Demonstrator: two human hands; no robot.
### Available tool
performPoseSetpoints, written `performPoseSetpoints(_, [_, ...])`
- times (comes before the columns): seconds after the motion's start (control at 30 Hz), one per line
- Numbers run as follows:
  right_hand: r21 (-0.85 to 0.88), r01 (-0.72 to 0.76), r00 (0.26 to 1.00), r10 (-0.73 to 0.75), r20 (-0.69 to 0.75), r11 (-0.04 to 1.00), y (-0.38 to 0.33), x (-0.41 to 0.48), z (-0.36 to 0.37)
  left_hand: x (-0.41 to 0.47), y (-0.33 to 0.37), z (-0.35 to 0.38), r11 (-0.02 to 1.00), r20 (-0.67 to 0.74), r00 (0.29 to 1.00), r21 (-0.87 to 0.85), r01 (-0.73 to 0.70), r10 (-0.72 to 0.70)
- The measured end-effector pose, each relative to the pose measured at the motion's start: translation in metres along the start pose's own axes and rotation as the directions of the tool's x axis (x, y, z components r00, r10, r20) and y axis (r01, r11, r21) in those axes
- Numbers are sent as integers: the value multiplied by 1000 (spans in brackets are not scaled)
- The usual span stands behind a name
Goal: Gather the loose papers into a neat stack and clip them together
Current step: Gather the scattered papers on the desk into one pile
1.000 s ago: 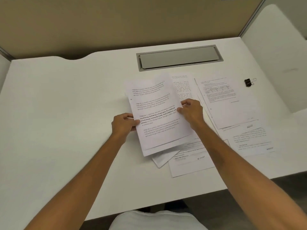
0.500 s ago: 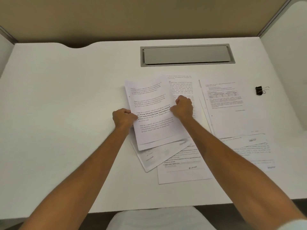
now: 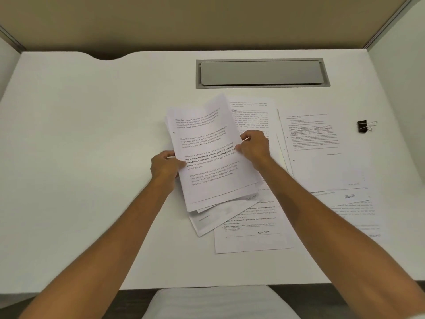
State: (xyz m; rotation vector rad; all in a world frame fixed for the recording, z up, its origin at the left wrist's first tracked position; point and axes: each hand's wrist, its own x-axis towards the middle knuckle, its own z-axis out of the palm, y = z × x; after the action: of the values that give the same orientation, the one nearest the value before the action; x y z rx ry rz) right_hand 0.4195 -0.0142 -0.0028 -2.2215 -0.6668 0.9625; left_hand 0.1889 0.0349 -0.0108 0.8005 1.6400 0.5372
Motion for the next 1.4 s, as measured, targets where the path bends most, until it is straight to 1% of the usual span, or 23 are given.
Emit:
performPoseSetpoints(0.07, [16,14,1000,-14,25,1000,2,-9,-3,-6,-7,-11,1000,0,1000,-8,12,-12])
performPoseSetpoints(0.13, [-43,23,999,-21,33,999,9,-22,-2,-13,-19,-21,1000,-13,1000,2,19,-19])
performPoseSetpoints(0.2, [-195,47,999,-47,8,980,18,-37,3,-23,-34,-25,999,-29,999,35,22,-21])
performPoseSetpoints(0.27, [-386,91,994,-108,-23,918,27,-50,11,-32,-47,-23,993,-84,996,119,2,8])
performPoseSetpoints(0.33, [-504,111,991,-136,-14,856,35,-59,18,-39,-54,-18,978,-141,988,206,-34,64])
performPoseSetpoints(0.37, [-528,110,991,-133,-6,842,37,-62,21,-41,-56,-16,973,-158,984,224,-50,87])
performPoseSetpoints(0.43, [-526,96,993,-116,-5,845,37,-65,23,-43,-56,-13,971,-167,980,229,-67,107])
performPoseSetpoints(0.57, [-497,58,998,-64,4,866,32,-65,23,-45,-56,-11,990,-159,986,140,-26,48])
performPoseSetpoints(0.77, [-385,-53,997,68,23,921,32,-61,23,-41,-55,-10,996,-192,979,38,79,-70])
performPoseSetpoints(0.83, [-327,-81,996,89,10,941,34,-59,23,-38,-56,-11,991,-159,979,6,133,-130])
performPoseSetpoints(0.9, [-283,-71,996,81,25,957,35,-57,21,-36,-57,-11,987,-105,982,-22,158,-159])
performPoseSetpoints(1.0, [-241,-48,993,72,91,969,36,-60,15,-36,-59,-13,993,-129,985,9,120,-118])
performPoseSetpoints(1.07, [-167,-14,989,38,142,986,40,-59,10,-37,-60,-14,997,-135,989,35,70,-65])
performPoseSetpoints(1.17, [33,18,980,-24,196,999,46,-59,1,-37,-59,-15,999,-109,994,45,29,-24])
performPoseSetpoints(1.3, [297,-51,966,-29,258,953,51,-53,-18,-34,-50,-15,999,-71,997,15,-28,29])
performPoseSetpoints(1.4, [441,-83,970,-29,240,894,55,-46,-37,-29,-33,-7,998,37,999,-60,-27,29])
